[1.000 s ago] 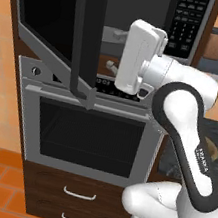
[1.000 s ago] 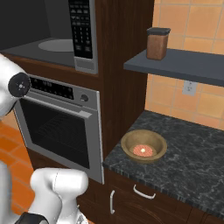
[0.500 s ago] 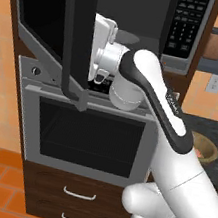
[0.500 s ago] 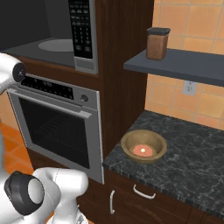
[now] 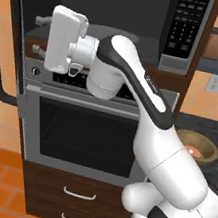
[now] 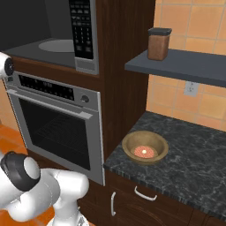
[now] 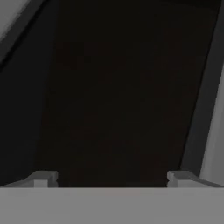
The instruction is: Open the microwave, place the bowl with waffle inside the microwave, then close the microwave door and turn it on.
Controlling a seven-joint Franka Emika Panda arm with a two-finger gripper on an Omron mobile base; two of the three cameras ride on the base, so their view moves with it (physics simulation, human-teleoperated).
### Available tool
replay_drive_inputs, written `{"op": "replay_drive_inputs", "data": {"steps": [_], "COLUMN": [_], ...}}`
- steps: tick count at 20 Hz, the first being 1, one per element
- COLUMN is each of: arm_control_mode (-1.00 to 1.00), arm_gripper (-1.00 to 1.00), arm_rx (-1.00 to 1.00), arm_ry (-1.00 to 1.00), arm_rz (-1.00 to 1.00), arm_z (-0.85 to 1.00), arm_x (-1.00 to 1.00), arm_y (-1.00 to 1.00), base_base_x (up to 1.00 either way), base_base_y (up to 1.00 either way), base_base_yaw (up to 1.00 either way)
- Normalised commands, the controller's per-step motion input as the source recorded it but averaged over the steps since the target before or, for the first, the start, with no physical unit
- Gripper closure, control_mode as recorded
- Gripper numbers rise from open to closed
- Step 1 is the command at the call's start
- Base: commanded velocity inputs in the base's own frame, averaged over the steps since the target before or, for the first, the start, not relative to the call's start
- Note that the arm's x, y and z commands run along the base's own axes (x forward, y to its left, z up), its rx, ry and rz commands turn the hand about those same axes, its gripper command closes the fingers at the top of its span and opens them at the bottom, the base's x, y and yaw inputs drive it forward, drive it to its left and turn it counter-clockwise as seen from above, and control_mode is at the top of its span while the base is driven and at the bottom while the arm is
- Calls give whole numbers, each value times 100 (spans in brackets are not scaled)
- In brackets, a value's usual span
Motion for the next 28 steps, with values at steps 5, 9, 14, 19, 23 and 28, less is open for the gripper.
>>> {"op": "replay_drive_inputs", "data": {"steps": [5, 9, 14, 19, 23, 28], "arm_control_mode": [-100, -100, -100, -100, -100, -100], "arm_gripper": [-100, -100, -100, -100, -100, -100], "arm_rx": [-4, -30, -37, -45, -55, -52], "arm_ry": [-6, -1, 5, 25, 27, 18], "arm_rz": [-2, -17, -15, -19, -24, -23], "arm_z": [39, -11, -33, -23, -27, -53], "arm_x": [-83, -91, -58, -67, -53, -53], "arm_y": [-41, -64, -99, -92, -79, -100], "base_base_x": [0, 0, 0, 0, 0, 0], "base_base_y": [0, 0, 0, 0, 0, 0], "base_base_yaw": [0, 0, 0, 0, 0, 0]}}
